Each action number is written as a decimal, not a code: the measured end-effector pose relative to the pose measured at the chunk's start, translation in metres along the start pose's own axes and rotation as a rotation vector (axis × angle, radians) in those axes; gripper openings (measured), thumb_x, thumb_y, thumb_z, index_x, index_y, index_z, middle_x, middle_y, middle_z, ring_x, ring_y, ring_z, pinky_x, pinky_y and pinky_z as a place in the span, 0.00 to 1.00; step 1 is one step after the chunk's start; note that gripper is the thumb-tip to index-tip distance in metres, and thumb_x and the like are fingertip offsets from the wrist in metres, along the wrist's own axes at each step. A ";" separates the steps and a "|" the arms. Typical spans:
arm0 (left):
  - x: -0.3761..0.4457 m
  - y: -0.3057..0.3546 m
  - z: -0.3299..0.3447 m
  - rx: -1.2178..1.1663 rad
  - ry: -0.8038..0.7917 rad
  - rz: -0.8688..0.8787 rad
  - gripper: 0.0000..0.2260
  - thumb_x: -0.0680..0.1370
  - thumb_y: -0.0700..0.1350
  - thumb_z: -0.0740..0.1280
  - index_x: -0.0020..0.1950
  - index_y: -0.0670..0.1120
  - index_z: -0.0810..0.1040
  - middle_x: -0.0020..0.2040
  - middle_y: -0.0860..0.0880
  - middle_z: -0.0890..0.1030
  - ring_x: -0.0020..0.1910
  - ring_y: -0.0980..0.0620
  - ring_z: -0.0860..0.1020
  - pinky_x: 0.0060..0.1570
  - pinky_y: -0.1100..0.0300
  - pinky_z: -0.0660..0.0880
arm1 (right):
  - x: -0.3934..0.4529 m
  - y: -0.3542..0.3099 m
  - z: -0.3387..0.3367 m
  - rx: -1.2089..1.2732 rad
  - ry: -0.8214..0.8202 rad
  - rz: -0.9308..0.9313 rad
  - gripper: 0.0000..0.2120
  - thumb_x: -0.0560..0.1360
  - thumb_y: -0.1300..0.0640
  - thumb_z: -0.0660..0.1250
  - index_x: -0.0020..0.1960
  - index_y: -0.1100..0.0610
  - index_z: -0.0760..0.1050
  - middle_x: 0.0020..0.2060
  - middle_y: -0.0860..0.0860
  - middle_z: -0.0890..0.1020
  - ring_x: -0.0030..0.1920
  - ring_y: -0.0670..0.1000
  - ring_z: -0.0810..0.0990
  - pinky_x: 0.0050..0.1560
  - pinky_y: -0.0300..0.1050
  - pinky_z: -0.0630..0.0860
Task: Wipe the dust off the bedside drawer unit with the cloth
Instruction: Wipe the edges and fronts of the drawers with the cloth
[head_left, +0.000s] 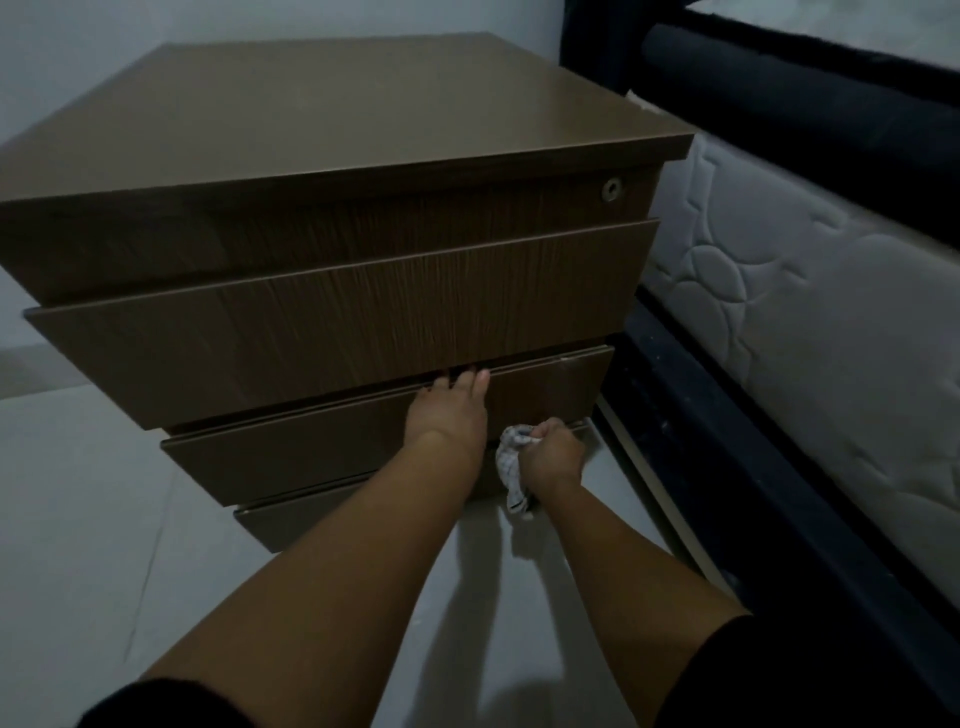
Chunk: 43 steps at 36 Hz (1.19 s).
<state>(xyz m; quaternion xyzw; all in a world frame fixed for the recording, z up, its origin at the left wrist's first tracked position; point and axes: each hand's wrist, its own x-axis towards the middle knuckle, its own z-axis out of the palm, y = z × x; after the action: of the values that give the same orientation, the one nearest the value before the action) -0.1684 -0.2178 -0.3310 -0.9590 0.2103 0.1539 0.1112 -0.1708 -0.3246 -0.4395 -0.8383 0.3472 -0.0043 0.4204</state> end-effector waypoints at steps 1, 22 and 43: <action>0.000 0.000 -0.001 0.001 -0.008 -0.003 0.39 0.78 0.39 0.63 0.79 0.44 0.39 0.79 0.47 0.48 0.78 0.43 0.52 0.72 0.51 0.60 | -0.004 0.000 -0.004 0.033 0.005 -0.011 0.11 0.75 0.65 0.62 0.58 0.65 0.71 0.56 0.61 0.79 0.58 0.57 0.78 0.57 0.44 0.74; 0.014 0.027 -0.005 0.031 0.101 0.102 0.40 0.77 0.38 0.63 0.79 0.44 0.39 0.80 0.47 0.46 0.78 0.47 0.52 0.76 0.49 0.51 | 0.015 -0.023 -0.060 0.412 0.312 -0.088 0.08 0.72 0.70 0.58 0.45 0.58 0.70 0.52 0.59 0.77 0.49 0.54 0.76 0.47 0.40 0.73; 0.023 0.032 0.010 -0.011 0.152 0.093 0.37 0.79 0.38 0.60 0.78 0.43 0.37 0.79 0.47 0.44 0.78 0.45 0.49 0.76 0.48 0.50 | 0.034 0.017 -0.039 0.232 0.086 0.165 0.13 0.77 0.63 0.63 0.60 0.66 0.71 0.60 0.60 0.77 0.61 0.56 0.76 0.53 0.39 0.71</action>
<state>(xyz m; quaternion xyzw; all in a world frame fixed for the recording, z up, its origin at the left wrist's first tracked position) -0.1650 -0.2518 -0.3527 -0.9578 0.2614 0.0867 0.0825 -0.1665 -0.3790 -0.4358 -0.7518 0.4298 -0.0457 0.4980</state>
